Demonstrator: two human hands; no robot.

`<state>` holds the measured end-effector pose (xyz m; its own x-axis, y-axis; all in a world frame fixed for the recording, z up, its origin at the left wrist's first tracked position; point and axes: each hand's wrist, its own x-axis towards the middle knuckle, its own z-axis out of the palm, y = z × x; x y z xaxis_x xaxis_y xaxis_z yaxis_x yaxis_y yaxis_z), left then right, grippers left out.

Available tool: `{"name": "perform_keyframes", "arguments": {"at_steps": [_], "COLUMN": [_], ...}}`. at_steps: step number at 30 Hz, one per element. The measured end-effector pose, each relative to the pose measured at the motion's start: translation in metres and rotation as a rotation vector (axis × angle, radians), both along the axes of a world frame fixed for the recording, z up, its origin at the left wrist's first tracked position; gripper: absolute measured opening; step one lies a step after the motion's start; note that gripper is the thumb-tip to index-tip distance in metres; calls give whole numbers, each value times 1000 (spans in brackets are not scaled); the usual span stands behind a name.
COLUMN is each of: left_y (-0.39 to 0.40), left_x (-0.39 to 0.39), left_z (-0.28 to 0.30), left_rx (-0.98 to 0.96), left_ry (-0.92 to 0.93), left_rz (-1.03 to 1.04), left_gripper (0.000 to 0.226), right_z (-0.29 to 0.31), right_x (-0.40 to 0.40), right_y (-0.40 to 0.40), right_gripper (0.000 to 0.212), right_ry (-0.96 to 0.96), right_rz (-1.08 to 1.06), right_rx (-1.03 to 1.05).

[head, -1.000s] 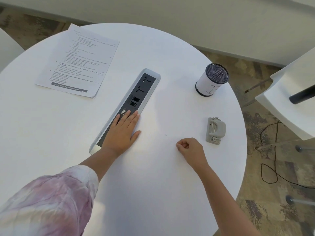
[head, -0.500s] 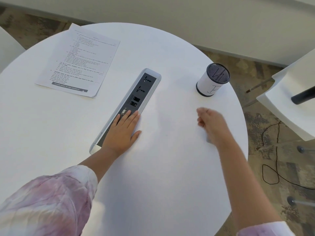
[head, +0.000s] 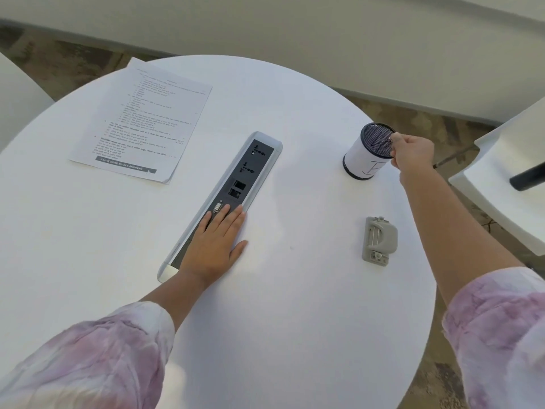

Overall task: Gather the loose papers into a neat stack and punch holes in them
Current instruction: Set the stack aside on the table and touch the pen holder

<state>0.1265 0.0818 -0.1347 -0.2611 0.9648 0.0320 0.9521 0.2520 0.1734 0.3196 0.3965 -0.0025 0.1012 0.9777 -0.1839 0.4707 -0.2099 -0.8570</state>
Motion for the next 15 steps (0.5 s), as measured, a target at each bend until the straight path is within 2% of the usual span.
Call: {"name": "perform_keyframes", "arguments": {"at_steps": [15], "left_y": [1], "left_x": [0], "left_z": [1], "left_rx": [-5], "left_ry": [-13], "left_rz": [2], "left_gripper": [60], "right_z": [-9], "right_x": [8], "right_y": [-3], "right_gripper": [7], "right_ry": [104], "right_rz": [30], "right_rx": [-54]}}
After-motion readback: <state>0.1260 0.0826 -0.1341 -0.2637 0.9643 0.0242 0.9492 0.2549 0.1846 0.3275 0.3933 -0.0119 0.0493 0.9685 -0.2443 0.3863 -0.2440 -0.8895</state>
